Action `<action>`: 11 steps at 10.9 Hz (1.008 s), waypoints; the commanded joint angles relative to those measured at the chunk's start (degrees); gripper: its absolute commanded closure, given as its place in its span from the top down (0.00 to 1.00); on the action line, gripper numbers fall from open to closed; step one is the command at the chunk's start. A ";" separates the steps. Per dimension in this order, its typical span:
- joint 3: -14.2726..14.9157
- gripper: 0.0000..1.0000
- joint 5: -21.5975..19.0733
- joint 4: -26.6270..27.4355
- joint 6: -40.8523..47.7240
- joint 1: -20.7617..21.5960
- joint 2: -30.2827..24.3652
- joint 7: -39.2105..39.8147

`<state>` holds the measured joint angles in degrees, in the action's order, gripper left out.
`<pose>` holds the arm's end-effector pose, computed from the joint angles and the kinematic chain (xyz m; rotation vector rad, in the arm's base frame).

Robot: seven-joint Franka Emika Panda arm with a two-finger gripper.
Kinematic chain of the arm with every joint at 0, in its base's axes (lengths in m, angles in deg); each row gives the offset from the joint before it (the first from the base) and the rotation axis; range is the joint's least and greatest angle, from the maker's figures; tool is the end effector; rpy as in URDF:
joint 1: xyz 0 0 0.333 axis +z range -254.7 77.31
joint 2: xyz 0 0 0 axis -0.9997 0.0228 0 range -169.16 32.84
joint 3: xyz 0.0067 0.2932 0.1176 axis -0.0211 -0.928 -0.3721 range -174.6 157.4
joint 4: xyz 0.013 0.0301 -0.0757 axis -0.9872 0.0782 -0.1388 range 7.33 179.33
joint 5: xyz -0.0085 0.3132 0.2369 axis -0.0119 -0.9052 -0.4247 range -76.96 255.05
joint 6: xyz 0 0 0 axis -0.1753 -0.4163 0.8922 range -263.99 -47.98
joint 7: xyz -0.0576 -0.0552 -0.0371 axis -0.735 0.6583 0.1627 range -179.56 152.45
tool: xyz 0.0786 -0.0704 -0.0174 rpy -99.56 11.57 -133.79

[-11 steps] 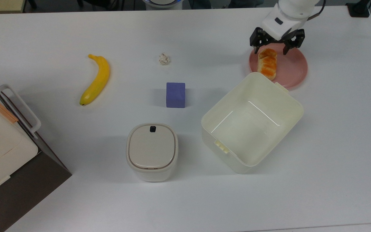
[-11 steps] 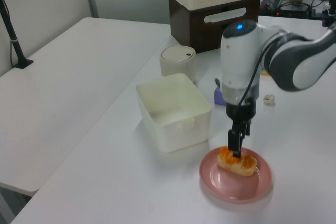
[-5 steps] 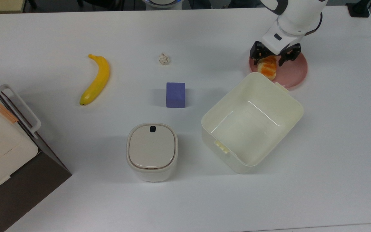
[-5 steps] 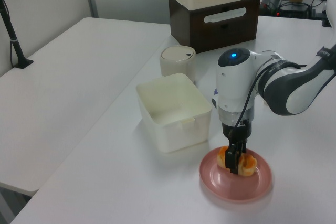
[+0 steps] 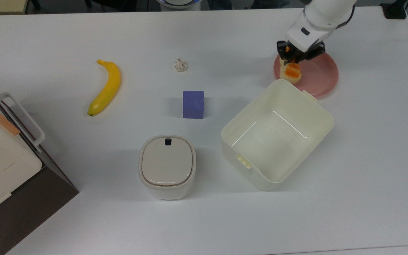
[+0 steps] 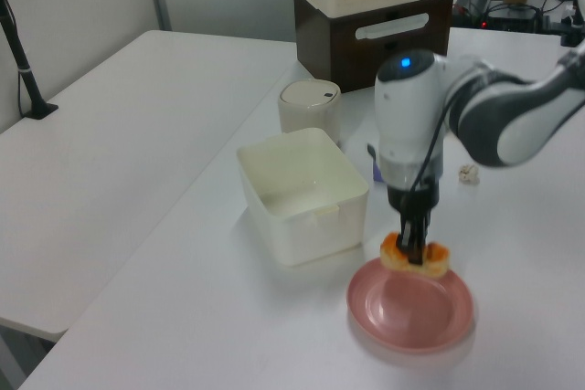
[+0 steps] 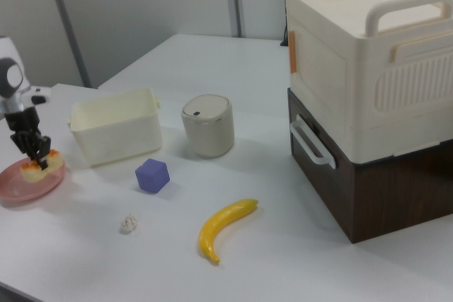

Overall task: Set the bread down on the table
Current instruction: 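Lift the bread roll off the plate and carry it beside the purple cube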

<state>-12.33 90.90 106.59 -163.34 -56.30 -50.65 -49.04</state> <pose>0.5046 0.3626 0.3682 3.0664 0.0371 -0.1302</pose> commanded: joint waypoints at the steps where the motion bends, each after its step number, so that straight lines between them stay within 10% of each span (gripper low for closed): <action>1: 2.84 0.25 0.95 0.09 8.43 -3.46 -3.36 9.96; 5: 11.10 0.30 1.39 0.88 9.60 -8.75 -3.27 22.20; 6: 11.46 0.39 1.48 1.06 9.33 -10.23 -2.83 23.26; 8: 11.47 0.96 1.92 1.15 9.07 -11.30 -1.69 23.71; 11: 12.34 1.00 1.92 0.98 9.33 -11.30 -2.30 23.71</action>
<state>-1.00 91.81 107.24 -154.85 -68.24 -51.66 -25.85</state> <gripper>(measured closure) 0.167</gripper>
